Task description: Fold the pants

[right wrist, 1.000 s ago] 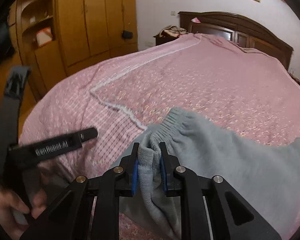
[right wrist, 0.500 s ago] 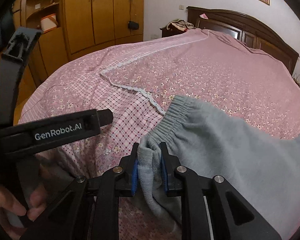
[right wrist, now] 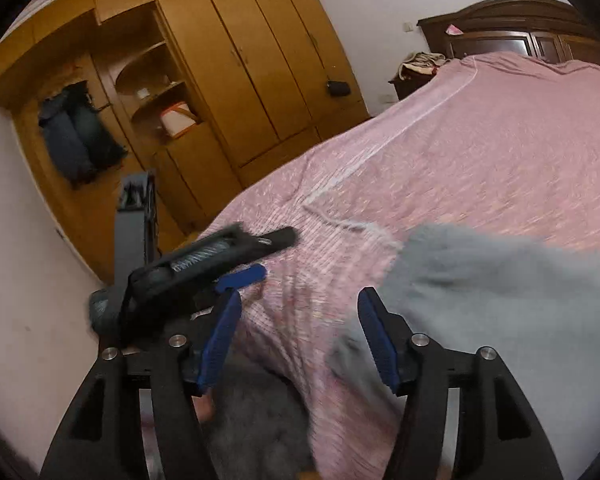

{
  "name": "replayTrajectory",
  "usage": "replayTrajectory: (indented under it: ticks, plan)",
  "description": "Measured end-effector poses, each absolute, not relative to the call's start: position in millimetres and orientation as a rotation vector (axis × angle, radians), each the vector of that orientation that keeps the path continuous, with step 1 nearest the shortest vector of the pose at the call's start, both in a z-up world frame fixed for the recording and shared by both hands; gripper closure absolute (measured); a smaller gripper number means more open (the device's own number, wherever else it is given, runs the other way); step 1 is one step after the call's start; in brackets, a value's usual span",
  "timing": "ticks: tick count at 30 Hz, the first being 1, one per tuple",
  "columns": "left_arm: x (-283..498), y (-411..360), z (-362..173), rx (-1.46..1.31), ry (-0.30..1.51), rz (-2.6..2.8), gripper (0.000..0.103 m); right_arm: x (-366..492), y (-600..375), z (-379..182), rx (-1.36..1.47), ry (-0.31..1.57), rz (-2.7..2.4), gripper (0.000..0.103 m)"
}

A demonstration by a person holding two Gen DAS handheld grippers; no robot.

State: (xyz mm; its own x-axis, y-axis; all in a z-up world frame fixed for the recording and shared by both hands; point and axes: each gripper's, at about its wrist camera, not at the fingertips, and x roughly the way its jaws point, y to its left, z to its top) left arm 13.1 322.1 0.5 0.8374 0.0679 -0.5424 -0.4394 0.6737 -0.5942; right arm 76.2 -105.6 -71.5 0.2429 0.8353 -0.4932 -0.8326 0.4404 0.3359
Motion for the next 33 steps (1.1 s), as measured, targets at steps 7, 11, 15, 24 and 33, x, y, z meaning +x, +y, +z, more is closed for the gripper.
replayTrajectory:
  ticks: [7, 11, 15, 24, 33]
  plan:
    - [37.1, 321.1, 20.5, -0.934, 0.426, -0.299, 0.009, 145.7, -306.7, -35.5, 0.053, 0.678, 1.113, 0.010]
    - [81.3, 296.5, 21.7, -0.809, 0.624, -0.341, 0.006, 214.0, -379.7, -63.9, 0.315, 0.865, 1.168, 0.010]
    - [113.3, 284.6, 3.5, -0.637, 0.820, -0.177, 0.006, 251.7, -382.8, -109.0, 0.317, 0.980, 1.130, 0.010]
    - [97.0, 304.7, -8.0, -0.722, 0.760, -0.202, 0.006, 279.7, -343.3, -133.6, 0.218, 1.010, 1.242, 0.010]
    - [80.1, 323.8, -13.5, -0.679, 0.752, -0.179, 0.006, 313.3, -320.5, -153.0, 0.378, 1.150, 1.326, 0.034]
